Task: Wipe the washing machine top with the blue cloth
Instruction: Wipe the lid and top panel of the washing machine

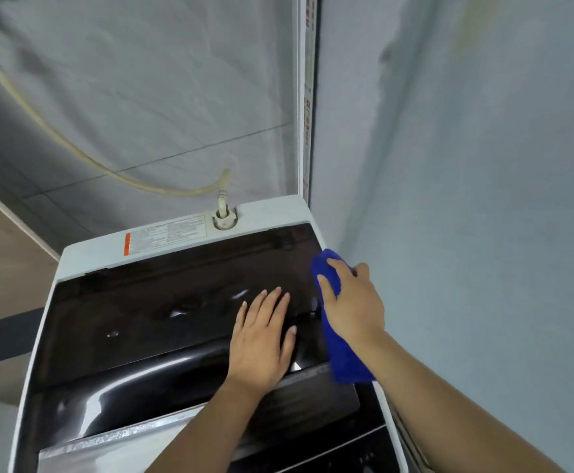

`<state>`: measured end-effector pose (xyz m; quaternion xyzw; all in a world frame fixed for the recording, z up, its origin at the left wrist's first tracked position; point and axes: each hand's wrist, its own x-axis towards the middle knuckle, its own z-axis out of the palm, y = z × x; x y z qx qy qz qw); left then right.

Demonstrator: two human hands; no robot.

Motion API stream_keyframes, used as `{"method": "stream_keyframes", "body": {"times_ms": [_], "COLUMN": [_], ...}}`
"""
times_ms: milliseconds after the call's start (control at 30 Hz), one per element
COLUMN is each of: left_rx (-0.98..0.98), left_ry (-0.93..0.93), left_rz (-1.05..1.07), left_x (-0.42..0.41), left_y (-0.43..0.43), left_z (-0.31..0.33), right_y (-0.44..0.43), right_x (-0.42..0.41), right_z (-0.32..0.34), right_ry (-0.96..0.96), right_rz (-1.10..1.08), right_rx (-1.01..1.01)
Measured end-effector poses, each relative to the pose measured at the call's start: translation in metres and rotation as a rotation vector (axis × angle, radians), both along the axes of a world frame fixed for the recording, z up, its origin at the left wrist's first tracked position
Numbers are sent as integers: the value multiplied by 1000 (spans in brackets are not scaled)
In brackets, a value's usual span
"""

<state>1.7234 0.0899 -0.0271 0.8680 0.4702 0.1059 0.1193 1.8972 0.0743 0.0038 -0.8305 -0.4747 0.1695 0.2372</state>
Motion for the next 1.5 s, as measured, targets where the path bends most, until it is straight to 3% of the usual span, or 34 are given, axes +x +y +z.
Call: {"method": "stream_keyframes", "body": {"times_ms": [167, 433, 667, 1133, 1500], "left_rx": [14, -2, 2, 23, 32], "left_ry": [-75, -65, -80, -71, -86], "left_rz": [29, 46, 53, 51, 50], "left_x": [0, 3, 2, 3, 3], "left_y": [6, 4, 6, 7, 5], "left_z": [-4, -6, -6, -3, -6], "right_y": [-40, 49, -12, 98, -57], "right_x": [1, 13, 4, 26, 7], "right_z": [-8, -3, -11, -5, -15], "right_ry": [-81, -49, -165, -56, 9], "right_rz": [25, 82, 139, 187, 94], "right_rx": [-58, 17, -28, -4, -9]}}
